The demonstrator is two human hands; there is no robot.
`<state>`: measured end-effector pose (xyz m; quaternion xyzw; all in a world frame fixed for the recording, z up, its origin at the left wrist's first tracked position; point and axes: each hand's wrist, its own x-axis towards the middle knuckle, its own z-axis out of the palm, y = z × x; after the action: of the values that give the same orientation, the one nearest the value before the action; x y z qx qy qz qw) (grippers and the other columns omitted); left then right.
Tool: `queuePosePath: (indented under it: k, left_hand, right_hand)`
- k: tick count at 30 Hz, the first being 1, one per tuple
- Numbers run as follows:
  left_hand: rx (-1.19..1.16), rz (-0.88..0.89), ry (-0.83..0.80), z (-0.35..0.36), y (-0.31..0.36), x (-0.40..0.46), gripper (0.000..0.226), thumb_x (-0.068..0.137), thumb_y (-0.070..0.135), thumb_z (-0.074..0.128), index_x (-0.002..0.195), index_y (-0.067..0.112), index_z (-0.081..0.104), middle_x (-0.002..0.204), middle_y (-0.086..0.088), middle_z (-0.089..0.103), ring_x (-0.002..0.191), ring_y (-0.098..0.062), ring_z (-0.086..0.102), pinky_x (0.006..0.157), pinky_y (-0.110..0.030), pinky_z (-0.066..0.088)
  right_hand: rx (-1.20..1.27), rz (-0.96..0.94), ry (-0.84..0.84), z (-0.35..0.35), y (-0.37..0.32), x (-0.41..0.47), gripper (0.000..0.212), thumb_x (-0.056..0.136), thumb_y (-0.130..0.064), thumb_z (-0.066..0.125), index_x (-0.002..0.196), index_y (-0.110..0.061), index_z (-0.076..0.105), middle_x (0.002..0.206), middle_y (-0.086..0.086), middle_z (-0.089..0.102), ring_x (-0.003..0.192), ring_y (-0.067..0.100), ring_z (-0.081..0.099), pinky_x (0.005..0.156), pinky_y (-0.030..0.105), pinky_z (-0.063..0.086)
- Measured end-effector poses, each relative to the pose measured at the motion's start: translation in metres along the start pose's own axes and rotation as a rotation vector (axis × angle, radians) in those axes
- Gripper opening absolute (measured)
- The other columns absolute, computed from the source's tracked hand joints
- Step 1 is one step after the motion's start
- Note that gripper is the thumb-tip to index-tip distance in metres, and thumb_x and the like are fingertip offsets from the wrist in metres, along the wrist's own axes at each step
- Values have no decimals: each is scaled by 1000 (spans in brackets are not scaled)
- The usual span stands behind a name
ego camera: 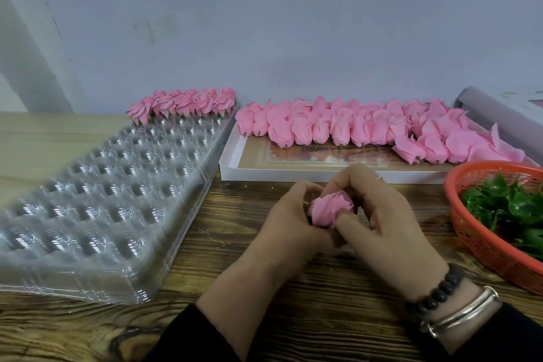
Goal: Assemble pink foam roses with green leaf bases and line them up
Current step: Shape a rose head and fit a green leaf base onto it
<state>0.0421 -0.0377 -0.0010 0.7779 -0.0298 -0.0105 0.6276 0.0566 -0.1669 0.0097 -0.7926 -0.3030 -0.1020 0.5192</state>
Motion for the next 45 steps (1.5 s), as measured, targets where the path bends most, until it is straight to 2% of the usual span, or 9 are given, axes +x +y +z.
queuePosePath:
  k: [9,12,17,22,28,32,36,40,45]
  left_hand:
    - [210,235,119,8,-6,-4,21,80,-9,57,95,3,66,79,0,66,73,-1,63,73,-21,54]
    - [194,220,147,8,-2,-2,27,80,-1,63,98,19,68,89,-3,71,88,-17,66,80,-37,55]
    - [-70,168,-37,-3,2,-1,47,68,-16,68,94,23,66,81,8,71,76,-2,65,65,-12,48]
    - [-74,36,-153,-4,-1,-5,19,66,5,70,59,20,61,46,7,49,42,-4,42,41,-14,33]
    - [-51,216,43,2,0,-1,10,76,5,71,86,6,71,77,-6,72,69,-13,65,63,-21,52]
    - [60,299,56,8,2,-2,22,84,4,62,72,22,65,67,8,67,67,-4,64,60,-16,48]
    - [92,281,76,16,2,-3,30,90,-3,48,73,20,58,69,7,61,68,-1,58,64,-19,50]
    - [26,290,11,20,3,-6,25,91,-12,41,90,6,59,78,6,59,72,6,59,68,-11,48]
    - [21,297,-81,17,5,-6,28,84,-11,55,81,16,62,86,-5,65,86,-17,63,79,-34,54]
  right_hand:
    - [-102,-75,61,12,-2,-3,25,69,-49,61,81,-29,52,84,-14,50,80,3,51,65,10,40]
    - [-6,-49,81,12,-1,-2,15,72,-28,67,82,-26,57,84,-13,54,80,-1,52,68,8,39]
    - [171,27,-58,0,-1,-1,30,74,2,72,94,-19,66,88,-4,65,82,3,59,78,17,45]
    - [255,47,-171,-6,-6,1,29,77,5,65,94,-18,70,91,-1,67,73,23,68,66,20,55]
    - [300,56,71,-1,-5,0,16,90,-20,56,103,-25,64,101,-6,71,93,2,64,82,17,49]
    - [205,28,112,12,-10,-4,39,77,-50,52,110,-31,60,109,-17,64,103,-1,58,81,11,46]
    - [38,-52,196,24,-11,-4,31,80,-50,47,94,-30,67,98,-17,65,99,1,59,87,20,45]
    - [-44,-27,142,21,-7,-3,33,80,-50,45,88,-30,70,86,-16,69,90,0,61,81,20,46]
    - [26,90,-63,8,-1,-1,31,70,-56,51,89,-39,68,91,-23,68,91,-6,61,78,10,46]
